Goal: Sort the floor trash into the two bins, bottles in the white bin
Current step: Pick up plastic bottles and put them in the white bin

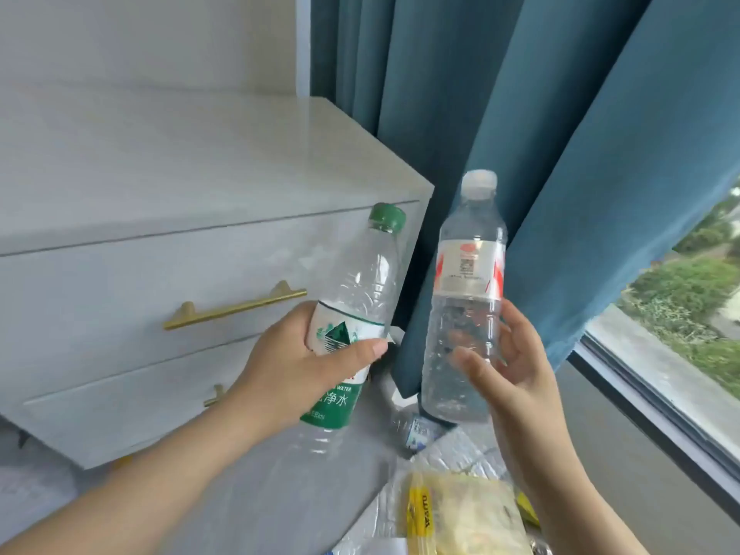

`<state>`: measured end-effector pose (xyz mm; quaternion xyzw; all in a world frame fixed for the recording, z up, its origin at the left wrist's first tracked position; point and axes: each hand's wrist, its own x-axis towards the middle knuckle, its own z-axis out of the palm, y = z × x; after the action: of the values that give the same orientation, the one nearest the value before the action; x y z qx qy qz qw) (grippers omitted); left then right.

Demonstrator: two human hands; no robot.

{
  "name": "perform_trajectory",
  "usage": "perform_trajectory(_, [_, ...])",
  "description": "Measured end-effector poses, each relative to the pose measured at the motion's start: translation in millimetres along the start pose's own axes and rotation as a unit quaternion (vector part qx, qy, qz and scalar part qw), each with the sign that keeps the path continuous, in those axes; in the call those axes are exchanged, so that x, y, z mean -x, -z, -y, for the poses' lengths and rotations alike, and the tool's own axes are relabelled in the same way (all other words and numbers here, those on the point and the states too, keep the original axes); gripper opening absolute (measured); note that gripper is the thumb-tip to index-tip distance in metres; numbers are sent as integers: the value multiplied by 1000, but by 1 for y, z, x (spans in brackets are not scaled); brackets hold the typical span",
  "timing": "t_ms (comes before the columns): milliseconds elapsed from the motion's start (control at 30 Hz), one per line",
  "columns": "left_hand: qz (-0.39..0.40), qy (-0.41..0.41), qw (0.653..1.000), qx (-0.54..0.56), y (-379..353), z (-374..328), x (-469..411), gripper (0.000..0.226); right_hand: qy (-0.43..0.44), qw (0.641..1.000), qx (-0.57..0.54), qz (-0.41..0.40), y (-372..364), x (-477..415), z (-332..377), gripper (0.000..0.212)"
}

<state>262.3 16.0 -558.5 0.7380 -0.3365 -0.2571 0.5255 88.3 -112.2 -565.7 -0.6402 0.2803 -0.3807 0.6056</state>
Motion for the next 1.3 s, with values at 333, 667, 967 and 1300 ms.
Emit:
perform_trajectory(333, [-29,14,995,94,107,-276,-15,46,44,999,-27,-7,-38,-65,292,66])
perform_trajectory(667, [-52,-113,989,84,227,-617,3,34,181,983,-30,3,-46,-105,648,62])
perform_trajectory(967, [-17,-226,968,103,285,-875,52,44,274,961,-45,-16,-19,-98,907,63])
perform_trajectory(1300, [58,-303,938,159,229,-967,82,46,344,934,5,-98,59,-49,1000,72])
